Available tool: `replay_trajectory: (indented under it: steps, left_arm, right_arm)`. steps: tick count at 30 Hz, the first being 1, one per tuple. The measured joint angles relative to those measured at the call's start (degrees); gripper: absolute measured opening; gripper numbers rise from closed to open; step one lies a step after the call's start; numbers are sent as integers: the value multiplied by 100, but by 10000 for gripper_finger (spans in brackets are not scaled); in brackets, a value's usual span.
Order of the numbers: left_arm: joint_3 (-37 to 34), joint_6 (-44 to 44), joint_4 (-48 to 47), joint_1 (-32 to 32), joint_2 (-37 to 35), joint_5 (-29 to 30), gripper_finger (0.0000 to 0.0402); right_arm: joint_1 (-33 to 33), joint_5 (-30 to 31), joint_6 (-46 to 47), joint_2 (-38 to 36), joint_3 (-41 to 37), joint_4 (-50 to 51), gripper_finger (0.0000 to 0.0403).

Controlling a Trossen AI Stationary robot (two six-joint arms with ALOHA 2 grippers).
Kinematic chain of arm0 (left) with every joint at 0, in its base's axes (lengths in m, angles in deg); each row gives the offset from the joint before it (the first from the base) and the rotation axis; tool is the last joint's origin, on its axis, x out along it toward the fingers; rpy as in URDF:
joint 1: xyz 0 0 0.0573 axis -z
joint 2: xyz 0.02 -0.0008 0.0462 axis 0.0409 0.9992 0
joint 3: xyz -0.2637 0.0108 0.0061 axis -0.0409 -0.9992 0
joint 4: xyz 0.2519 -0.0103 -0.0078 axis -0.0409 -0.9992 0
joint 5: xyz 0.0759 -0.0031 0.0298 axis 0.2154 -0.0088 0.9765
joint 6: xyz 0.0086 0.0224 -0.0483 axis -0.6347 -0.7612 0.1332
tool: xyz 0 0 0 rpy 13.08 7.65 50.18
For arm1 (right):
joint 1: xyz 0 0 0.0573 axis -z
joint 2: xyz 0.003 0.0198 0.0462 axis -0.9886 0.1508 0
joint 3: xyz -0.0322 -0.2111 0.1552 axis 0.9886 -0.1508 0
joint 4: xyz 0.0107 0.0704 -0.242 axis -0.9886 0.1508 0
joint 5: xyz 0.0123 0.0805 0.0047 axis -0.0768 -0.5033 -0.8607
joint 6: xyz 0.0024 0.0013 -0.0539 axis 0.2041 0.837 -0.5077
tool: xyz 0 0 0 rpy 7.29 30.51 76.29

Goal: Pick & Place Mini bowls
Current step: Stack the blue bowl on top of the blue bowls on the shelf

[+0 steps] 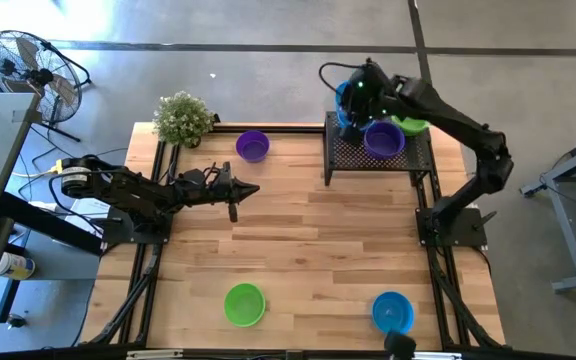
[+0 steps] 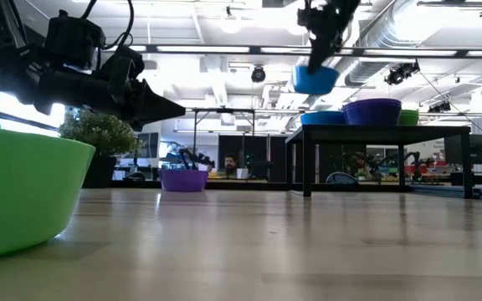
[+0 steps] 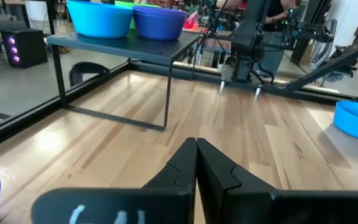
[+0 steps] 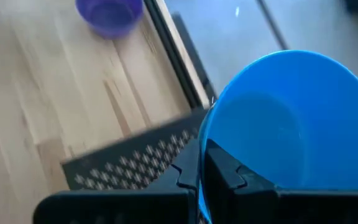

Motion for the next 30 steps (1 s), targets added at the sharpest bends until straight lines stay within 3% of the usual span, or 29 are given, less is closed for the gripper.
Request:
replay_trajectory:
  steps: [9, 25, 30]
  left_arm:
    - [0, 0, -17, 0, 0, 0, 1]
    - [0, 0, -33, 0, 0, 0, 1]
    - [0, 1, -33, 0, 0, 0, 1]
  right_arm:
    - [694, -319, -1, 468, -2, 246, 6]
    - [737, -429, 30, 789, -2, 458, 9]
    - [735, -313, 31, 789, -2, 545, 29]
